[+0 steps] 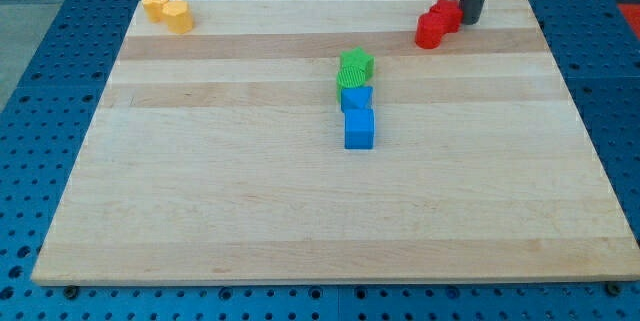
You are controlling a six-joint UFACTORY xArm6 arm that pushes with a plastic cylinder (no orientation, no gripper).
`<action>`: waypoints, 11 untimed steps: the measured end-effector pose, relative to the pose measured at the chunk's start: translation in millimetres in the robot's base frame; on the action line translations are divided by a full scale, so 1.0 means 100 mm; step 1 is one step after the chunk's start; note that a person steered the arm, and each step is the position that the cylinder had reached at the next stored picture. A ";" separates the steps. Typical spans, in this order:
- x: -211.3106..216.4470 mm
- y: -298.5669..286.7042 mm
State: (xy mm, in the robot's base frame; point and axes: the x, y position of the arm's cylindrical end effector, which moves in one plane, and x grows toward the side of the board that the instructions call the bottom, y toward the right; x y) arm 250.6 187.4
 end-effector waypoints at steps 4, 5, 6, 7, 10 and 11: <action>0.48 -0.32; 0.57 -0.60; 0.59 -0.88; 0.59 -0.99; 0.59 -1.44; 0.59 -1.68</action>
State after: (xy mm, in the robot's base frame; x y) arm 310.1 19.5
